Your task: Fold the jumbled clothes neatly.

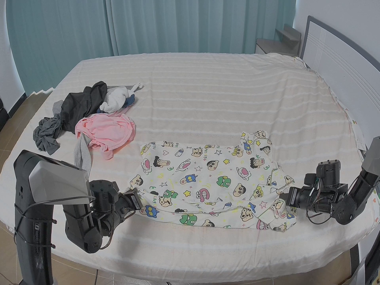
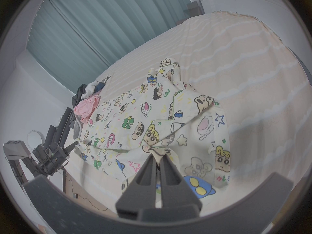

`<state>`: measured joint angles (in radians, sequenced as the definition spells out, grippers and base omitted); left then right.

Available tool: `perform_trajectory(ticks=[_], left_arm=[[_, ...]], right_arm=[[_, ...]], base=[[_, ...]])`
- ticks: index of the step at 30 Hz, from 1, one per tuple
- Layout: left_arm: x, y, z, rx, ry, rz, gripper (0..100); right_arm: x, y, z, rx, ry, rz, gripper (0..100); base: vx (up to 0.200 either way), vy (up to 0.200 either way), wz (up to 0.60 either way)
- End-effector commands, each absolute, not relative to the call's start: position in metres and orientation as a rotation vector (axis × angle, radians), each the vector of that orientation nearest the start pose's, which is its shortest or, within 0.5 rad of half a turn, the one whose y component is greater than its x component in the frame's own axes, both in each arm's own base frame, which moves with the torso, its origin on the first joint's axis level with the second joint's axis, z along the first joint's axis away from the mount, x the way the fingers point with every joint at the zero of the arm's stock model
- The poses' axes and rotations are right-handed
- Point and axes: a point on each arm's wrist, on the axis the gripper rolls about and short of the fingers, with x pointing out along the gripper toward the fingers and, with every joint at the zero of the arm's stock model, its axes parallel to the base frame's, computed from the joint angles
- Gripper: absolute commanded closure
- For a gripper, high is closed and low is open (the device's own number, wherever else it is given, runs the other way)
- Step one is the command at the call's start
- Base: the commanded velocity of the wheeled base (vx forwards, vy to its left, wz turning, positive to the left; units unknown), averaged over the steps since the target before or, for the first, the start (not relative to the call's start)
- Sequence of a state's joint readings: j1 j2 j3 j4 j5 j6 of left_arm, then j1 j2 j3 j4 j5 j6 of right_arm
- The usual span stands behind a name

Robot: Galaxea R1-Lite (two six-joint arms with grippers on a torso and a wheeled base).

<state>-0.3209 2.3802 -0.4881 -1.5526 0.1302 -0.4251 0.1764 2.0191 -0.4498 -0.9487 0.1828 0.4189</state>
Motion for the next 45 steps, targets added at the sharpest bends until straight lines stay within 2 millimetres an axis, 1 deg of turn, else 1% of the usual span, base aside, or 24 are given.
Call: perform_trajectory(ticks=[1,8,10,13,19,20,31,34,37,38,40,43,45], left_arm=[[0.32,-0.104,-0.018,-0.35,0.342,-0.122,100],[0.322,-0.104,-0.017,-0.352,0.331,-0.123,100],[0.322,-0.104,-0.018,-0.355,0.333,-0.122,100],[0.324,-0.105,-0.018,-0.359,0.329,-0.122,100],[0.326,-0.105,-0.018,-0.359,0.319,-0.11,100],[0.327,-0.105,-0.017,-0.36,0.313,-0.109,0],[0.331,-0.102,-0.012,-0.356,0.273,-0.035,0],[0.335,-0.098,-0.002,-0.364,0.224,0.008,0],[0.338,-0.093,0.011,-0.375,0.162,0.089,0],[0.338,-0.093,0.012,-0.379,0.156,0.093,0],[0.34,-0.09,0.027,-0.449,0.102,0.118,0],[0.333,-0.088,0.046,-0.555,0.061,0.109,0],[0.322,-0.085,0.052,-0.599,0.072,0.099,0]], right_arm=[[0.293,0.052,0.026,0.405,0.702,0.188,100],[0.304,0.049,0.018,0.406,0.659,0.175,100],[0.308,0.049,0.012,0.402,0.644,0.163,100],[0.31,0.048,0.007,0.399,0.634,0.154,100],[0.31,0.047,0.006,0.396,0.628,0.145,100],[0.311,0.045,0.006,0.397,0.627,0.138,0],[0.311,0.044,0.01,0.401,0.592,0.136,0],[0.31,0.041,0.011,0.403,0.59,0.128,0],[0.307,0.037,0.019,0.413,0.569,0.121,0],[0.306,0.036,0.02,0.415,0.568,0.123,0],[0.301,0.034,0.027,0.417,0.551,0.119,0],[0.297,0.028,0.037,0.422,0.522,0.109,0],[0.295,0.023,0.042,0.425,0.508,0.095,0]], base=[[0.0,0.0,0.0],[0.0,0.0,0.0],[0.0,0.0,0.0],[0.0,0.0,0.0],[0.0,0.0,0.0],[0.0,0.0,0.0],[0.0,0.0,0.0],[0.0,0.0,0.0],[0.0,0.0,0.0],[0.0,0.0,0.0],[0.0,0.0,0.0],[0.0,0.0,0.0],[0.0,0.0,0.0]])
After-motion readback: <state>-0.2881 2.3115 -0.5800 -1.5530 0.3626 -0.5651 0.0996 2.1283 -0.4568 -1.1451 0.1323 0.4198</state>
